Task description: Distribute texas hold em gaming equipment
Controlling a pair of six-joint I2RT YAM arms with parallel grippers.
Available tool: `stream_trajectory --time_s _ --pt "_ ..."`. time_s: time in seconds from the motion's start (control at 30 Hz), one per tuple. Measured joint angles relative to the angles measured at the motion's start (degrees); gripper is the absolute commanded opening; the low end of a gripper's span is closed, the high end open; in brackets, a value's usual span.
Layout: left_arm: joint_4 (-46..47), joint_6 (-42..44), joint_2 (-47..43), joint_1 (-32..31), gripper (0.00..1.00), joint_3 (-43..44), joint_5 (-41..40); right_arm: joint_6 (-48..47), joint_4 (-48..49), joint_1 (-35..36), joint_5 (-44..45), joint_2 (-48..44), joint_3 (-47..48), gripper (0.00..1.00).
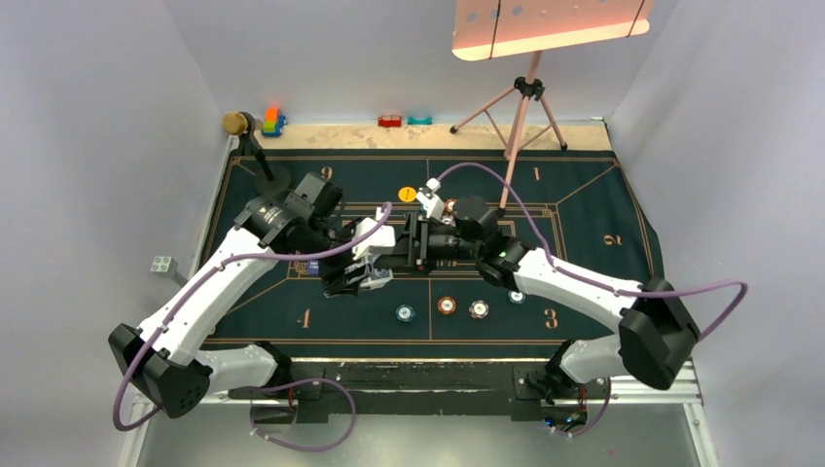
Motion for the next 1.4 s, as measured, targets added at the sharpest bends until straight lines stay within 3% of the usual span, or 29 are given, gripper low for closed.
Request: stream_trajectory --time_s 0.17,0.37,0.53,0.63,0.83,1.03,1.23,1.4 --pt "0.00 -0.42 0.52 0.00 0.52 1.51 0.00 1.40 4.46 2.86 -0.50 5.22 1.77 0.47" --pt "-0.11 -1.03 0.81 0.00 0.78 2.29 -0.81 5.73 10.58 3.58 -1.49 7.45 1.60 0.23" --pt "0.02 -0.76 0.79 0.00 0.97 2.36 -1.51 8.48 13.75 3.54 -1.46 7.45 -0.26 0.17" --pt "0.00 -0.37 0.74 0.00 1.00 2.36 -2.29 9.09 14.12 3.54 -1.46 7.45 -0.52 0.16" --pt "0.20 0.72 -0.35 0.00 0.99 1.64 -4.09 9.38 14.36 3.52 -1.49 7.43 -0.52 0.17" --pt "0.57 2.05 -2.03 0.00 0.92 0.28 -5.84 9.49 14.36 3.34 -1.46 7.10 -0.83 0.18" --pt "0.61 2.51 -2.29 -0.04 0.74 -0.31 -6.25 9.46 14.29 3.02 -1.33 6.75 -0.92 0.18" --pt "0.42 3.34 -2.47 -0.04 0.50 -0.70 -6.19 9.38 14.47 2.93 -1.01 6.71 -1.33 0.21"
